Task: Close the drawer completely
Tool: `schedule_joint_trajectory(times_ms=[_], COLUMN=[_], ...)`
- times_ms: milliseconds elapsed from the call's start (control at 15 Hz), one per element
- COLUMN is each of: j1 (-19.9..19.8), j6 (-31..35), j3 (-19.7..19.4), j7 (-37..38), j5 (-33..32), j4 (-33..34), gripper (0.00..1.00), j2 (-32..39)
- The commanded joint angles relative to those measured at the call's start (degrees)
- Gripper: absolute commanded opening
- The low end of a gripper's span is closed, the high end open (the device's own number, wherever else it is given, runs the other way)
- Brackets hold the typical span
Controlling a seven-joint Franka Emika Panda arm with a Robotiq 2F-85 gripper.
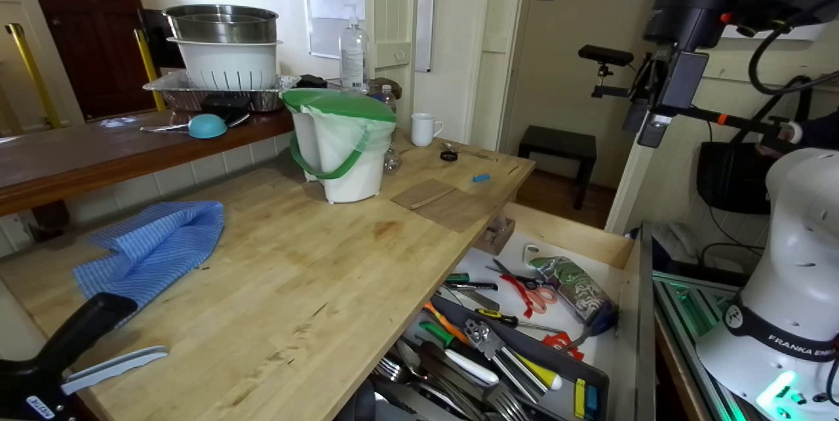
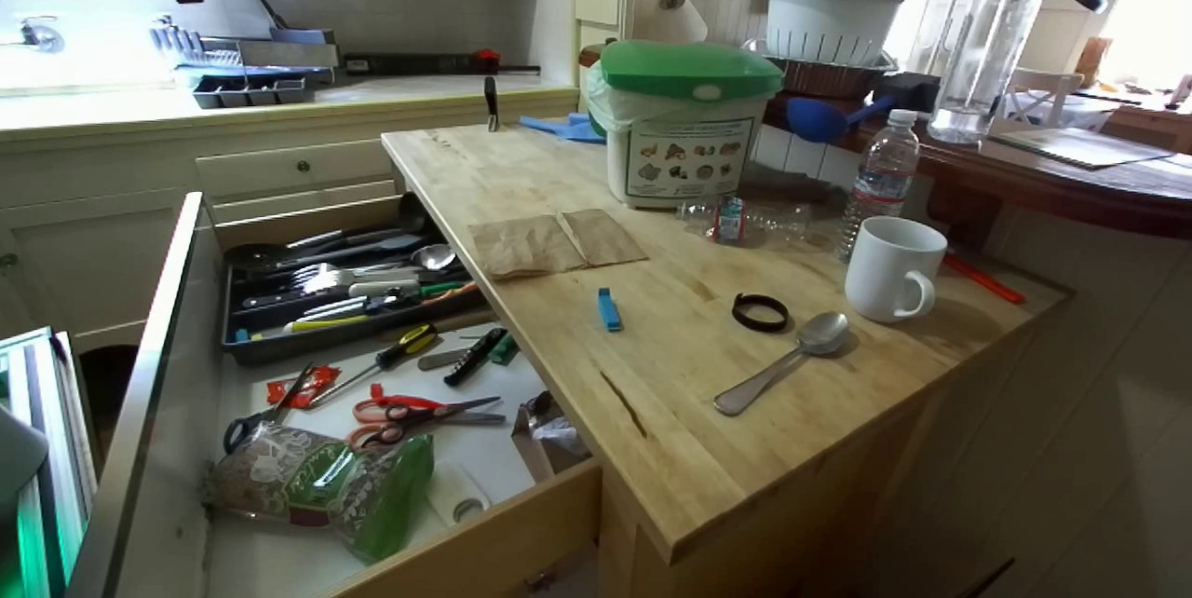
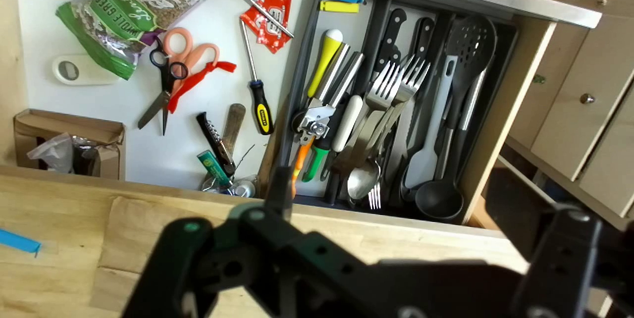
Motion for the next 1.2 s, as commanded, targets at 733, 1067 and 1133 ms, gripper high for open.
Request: schedule_joint_trajectory(times_ms=[733, 1067, 1133], j1=[8.30, 8.26, 8.18], j6=[-2.46, -3.14, -3.15], j3=[-3.11, -6.72, -7.55], j7=[-24.18, -32.00, -32.83], j5=[-4.51, -4.80, -4.85], j4=[-9.73, -10.29, -10.63], gripper=[1.00, 1.00, 1.00], j2=[-1.78, -0.52, -0.53])
